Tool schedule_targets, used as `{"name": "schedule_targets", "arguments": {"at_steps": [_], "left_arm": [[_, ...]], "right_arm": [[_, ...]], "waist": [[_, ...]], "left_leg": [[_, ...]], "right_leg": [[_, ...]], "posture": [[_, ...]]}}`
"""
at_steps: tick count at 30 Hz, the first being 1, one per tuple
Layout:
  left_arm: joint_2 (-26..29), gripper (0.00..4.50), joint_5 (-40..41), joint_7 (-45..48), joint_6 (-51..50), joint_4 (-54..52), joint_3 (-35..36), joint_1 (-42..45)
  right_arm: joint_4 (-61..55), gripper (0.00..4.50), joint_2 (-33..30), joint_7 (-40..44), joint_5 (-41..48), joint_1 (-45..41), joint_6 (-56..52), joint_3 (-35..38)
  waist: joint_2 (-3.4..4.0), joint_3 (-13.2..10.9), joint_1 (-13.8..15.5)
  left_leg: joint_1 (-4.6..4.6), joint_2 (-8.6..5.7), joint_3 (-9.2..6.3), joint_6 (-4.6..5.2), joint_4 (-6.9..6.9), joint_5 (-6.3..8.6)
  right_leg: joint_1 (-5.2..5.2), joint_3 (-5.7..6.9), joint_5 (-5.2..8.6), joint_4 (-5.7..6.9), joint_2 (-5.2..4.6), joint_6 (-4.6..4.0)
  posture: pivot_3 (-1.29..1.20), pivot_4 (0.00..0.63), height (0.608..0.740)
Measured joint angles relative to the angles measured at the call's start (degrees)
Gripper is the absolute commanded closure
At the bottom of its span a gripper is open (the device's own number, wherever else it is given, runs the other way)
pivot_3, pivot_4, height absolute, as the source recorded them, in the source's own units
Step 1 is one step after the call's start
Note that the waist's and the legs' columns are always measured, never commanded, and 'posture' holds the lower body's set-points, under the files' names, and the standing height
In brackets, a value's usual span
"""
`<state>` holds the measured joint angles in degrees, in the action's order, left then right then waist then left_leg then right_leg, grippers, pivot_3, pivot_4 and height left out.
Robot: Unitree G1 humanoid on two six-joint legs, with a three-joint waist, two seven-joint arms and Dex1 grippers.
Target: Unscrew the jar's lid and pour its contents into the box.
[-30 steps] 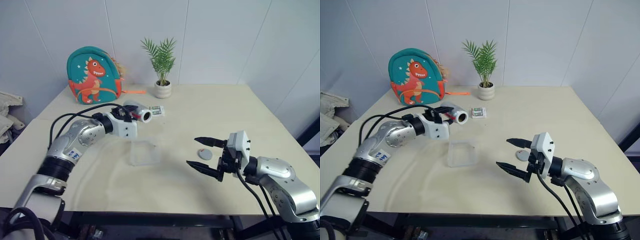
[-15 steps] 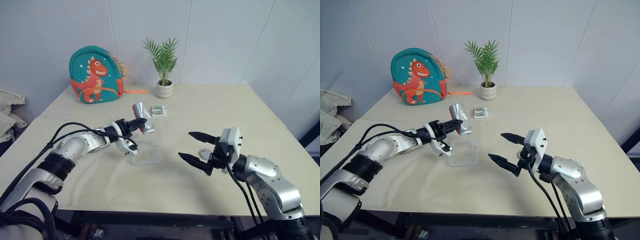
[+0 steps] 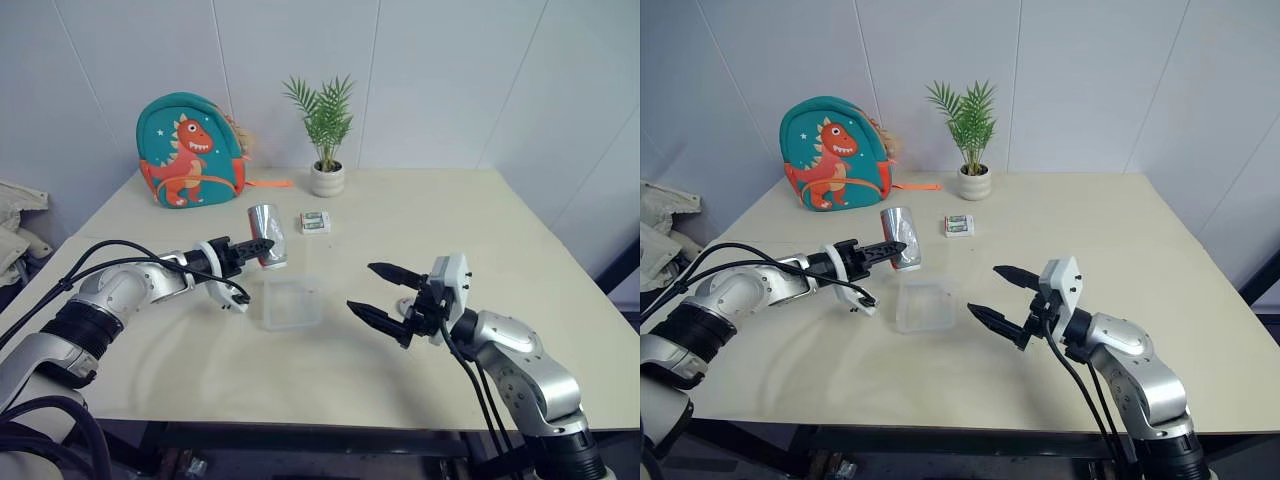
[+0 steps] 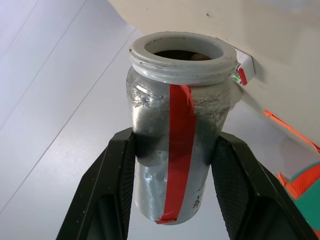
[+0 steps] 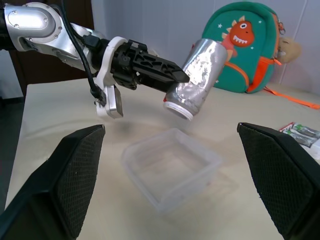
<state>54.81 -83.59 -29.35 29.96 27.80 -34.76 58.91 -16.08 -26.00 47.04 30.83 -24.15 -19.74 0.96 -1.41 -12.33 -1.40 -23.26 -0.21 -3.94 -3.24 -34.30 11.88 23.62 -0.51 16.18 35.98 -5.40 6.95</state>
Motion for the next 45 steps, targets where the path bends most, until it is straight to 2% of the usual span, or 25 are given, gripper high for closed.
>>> {"name": "schedule_targets", "arguments": {"at_steps": [4, 7, 9, 12, 15, 18, 22, 30, 34, 36, 40, 43, 45], "left_arm": [[0.0, 2.63, 11.2, 5.6, 4.5, 0.4, 4.0, -0.7], [-0.8, 2.63, 26.4, 15.7, 8.0, 2.3, 9.1, -3.1], [-2.8, 2.63, 42.8, 27.2, 6.8, 2.5, 14.8, -7.5], [-7.6, 2.63, 65.5, 43.5, -2.8, 0.6, 22.9, -13.5], [-10.0, 2.63, 81.3, 54.9, -16.8, -3.7, 29.7, -17.2], [-11.2, 2.63, 90.5, 60.2, -28.1, -8.3, 35.1, -19.5], [-14.3, 2.63, 98.7, 62.3, -42.0, -12.7, 39.7, -20.8], [-19.3, 2.63, 104.9, 65.1, -53.3, -18.8, 41.2, -23.6], [-20.5, 2.63, 105.0, 63.3, -52.8, -19.0, 42.9, -23.3], [-20.5, 2.63, 102.3, 61.7, -50.4, -18.6, 42.6, -22.5], [-16.8, 2.63, 89.8, 58.6, -38.6, -17.6, 37.6, -20.4], [-12.3, 2.63, 75.6, 53.7, -25.9, -15.5, 31.5, -18.9], [-8.0, 2.63, 62.4, 47.6, -17.3, -15.1, 26.1, -17.2]], "right_arm": [[0.4, 0.02, 0.0, 0.1, -0.1, 0.0, 0.1, -0.1], [0.4, 0.02, 0.0, 0.2, -0.1, 0.1, 0.1, -0.1], [0.4, 0.02, -0.2, 0.5, -0.1, 0.5, 0.1, -0.2], [0.3, 0.02, -0.7, 1.3, 0.0, 0.7, -0.1, -0.3], [0.3, 0.02, -2.6, 2.5, 0.1, 0.8, -0.3, -0.3], [0.3, 0.02, -4.7, 3.9, 0.1, 0.8, -0.4, 0.3], [0.4, 0.02, -6.6, 5.3, 0.2, 0.8, -0.4, 1.6], [0.4, 0.02, -6.9, 5.8, 0.1, 0.8, -0.4, 1.7], [0.4, 0.02, -6.9, 5.6, 0.1, 0.9, -0.4, 1.7], [0.4, 0.02, -6.9, 5.5, 0.1, 1.0, -0.5, 1.7], [0.4, 0.02, -6.9, 5.4, 0.1, 1.1, -0.4, 1.7], [0.4, 0.02, -6.9, 5.1, 0.1, 1.5, -0.4, 1.8], [0.4, 0.02, -6.9, 4.8, 0.1, 2.0, -0.4, 1.8]], "waist": [[0.00, 0.0, -0.2], [0.01, 0.0, -0.3], [0.02, 0.0, -0.3], [0.01, 0.0, -0.2], [0.01, 0.0, -0.2], [0.01, 0.0, -0.2], [0.00, 0.0, -0.1], [-0.01, 0.0, -0.1], [-0.01, 0.0, -0.2], [-0.01, 0.0, 0.0], [-0.01, 0.0, 0.0], [-0.01, 0.0, 0.0], [-0.01, 0.0, 0.0]], "left_leg": [[0.00, 0.00, 0.00, 0.00, 0.00, 0.00], [0.05, 0.04, 0.02, -0.01, 0.00, 0.00], [0.07, 0.04, 0.05, -0.01, -0.03, -0.01], [0.01, 0.05, 0.03, 0.00, -0.23, 0.00], [0.00, 0.05, 0.02, 0.03, -0.40, 0.02], [0.06, 0.06, 0.01, 0.03, -0.55, 0.02], [0.08, 0.05, -0.01, 0.06, -0.78, 0.00], [0.08, 0.08, -0.01, 0.05, -0.77, -0.10], [0.08, 0.08, 0.00, 0.05, -0.73, -0.10], [0.06, 0.08, 0.00, 0.05, -0.73, -0.10], [0.03, 0.07, 0.06, 0.06, -0.67, -0.09], [0.02, 0.08, 0.07, 0.07, -0.58, -0.09], [0.01, 0.07, 0.08, 0.07, -0.50, -0.09]], "right_leg": [[0.00, 0.00, 0.00, 0.00, -0.01, 0.00], [0.00, 0.00, 0.00, 0.06, 0.01, -0.02], [-0.01, -0.01, 0.00, 0.08, -0.01, -0.05], [-0.02, 0.00, -0.04, 0.12, 0.00, -0.08], [-0.05, 0.00, -0.07, 0.19, 0.01, -0.10], [-0.11, 0.00, -0.07, 0.31, 0.01, -0.11], [-0.22, 0.00, -0.09, 0.37, 0.01, -0.13], [-0.23, -0.01, -0.17, 0.24, 0.03, -0.22], [-0.22, -0.01, -0.18, 0.18, 0.03, -0.21], [-0.23, -0.01, -0.19, 0.13, 0.03, -0.20], [-0.24, -0.04, -0.28, -0.08, 0.03, -0.14], [-0.21, -0.05, -0.28, -0.13, 0.03, -0.14], [-0.20, -0.05, -0.28, -0.15, 0.02, -0.13]], "posture": [[0.00, 0.150, 0.740], [0.00, 0.150, 0.740], [0.00, 0.150, 0.740], [0.00, 0.150, 0.740], [0.00, 0.150, 0.740], [0.00, 0.150, 0.740], [0.00, 0.150, 0.740], [0.00, 0.150, 0.740], [0.00, 0.150, 0.740], [0.00, 0.150, 0.740], [0.00, 0.150, 0.740], [0.00, 0.150, 0.740], [0.00, 0.150, 0.740]]}}
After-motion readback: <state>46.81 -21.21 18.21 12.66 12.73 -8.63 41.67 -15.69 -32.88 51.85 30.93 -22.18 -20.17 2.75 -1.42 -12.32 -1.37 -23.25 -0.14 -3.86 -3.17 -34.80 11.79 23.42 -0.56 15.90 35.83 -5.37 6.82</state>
